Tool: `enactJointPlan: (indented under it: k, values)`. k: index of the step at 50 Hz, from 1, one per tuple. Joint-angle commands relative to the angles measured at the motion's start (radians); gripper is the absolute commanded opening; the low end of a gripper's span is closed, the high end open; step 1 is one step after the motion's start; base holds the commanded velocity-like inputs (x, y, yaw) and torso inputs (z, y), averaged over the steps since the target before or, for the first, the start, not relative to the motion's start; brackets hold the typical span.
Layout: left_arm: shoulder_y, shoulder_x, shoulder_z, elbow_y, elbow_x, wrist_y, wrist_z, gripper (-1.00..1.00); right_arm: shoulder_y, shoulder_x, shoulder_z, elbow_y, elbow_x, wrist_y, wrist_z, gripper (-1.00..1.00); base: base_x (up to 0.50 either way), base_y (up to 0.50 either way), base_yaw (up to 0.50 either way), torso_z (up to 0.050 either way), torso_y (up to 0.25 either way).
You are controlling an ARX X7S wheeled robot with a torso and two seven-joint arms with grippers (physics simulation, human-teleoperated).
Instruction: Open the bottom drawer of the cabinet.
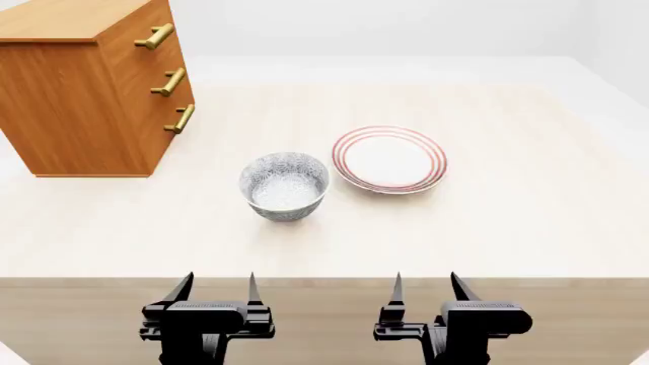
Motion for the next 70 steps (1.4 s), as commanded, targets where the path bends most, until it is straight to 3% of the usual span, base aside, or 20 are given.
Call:
enactJointPlan:
  k: [1,29,31,36,40,70]
  values:
    - [-0.001,-0.015,0.013,-0.016,-0.009,0.023,-0.032,1.0,0.011,0.017,-0.021,0.025,-0.01,0.003,0.038,1.0,0.0,0.0,0.0,0.0,0.0]
    - [-0.005,-0.077,0.069,-0.024,-0.067,0.019,-0.097,1.0,-0.004,0.073,-0.086,0.009,0.05,-0.04,0.103,1.0,0.0,0.25,0.0,0.0,0.0]
    - [-0.009,-0.081,0.071,-0.001,-0.072,-0.015,-0.102,1.0,-0.003,0.077,-0.087,-0.007,0.048,-0.017,0.112,1.0,0.0,0.0,0.0,0.0,0.0]
    - [-0.066,-0.113,0.06,0.331,-0.122,-0.388,-0.121,1.0,0.054,0.127,-0.083,-0.336,0.091,0.346,0.09,1.0,0.0,0.0,0.0,0.0,0.0]
    - [-0.12,-0.139,0.065,0.458,-0.129,-0.512,-0.131,1.0,0.09,0.14,-0.063,-0.475,0.102,0.462,0.114,1.0,0.0,0.0,0.0,0.0,0.0]
    - [-0.113,-0.155,0.093,0.351,-0.139,-0.421,-0.141,1.0,0.07,0.165,-0.081,-0.426,0.131,0.397,0.115,1.0,0.49,0.0,0.0,0.0,0.0]
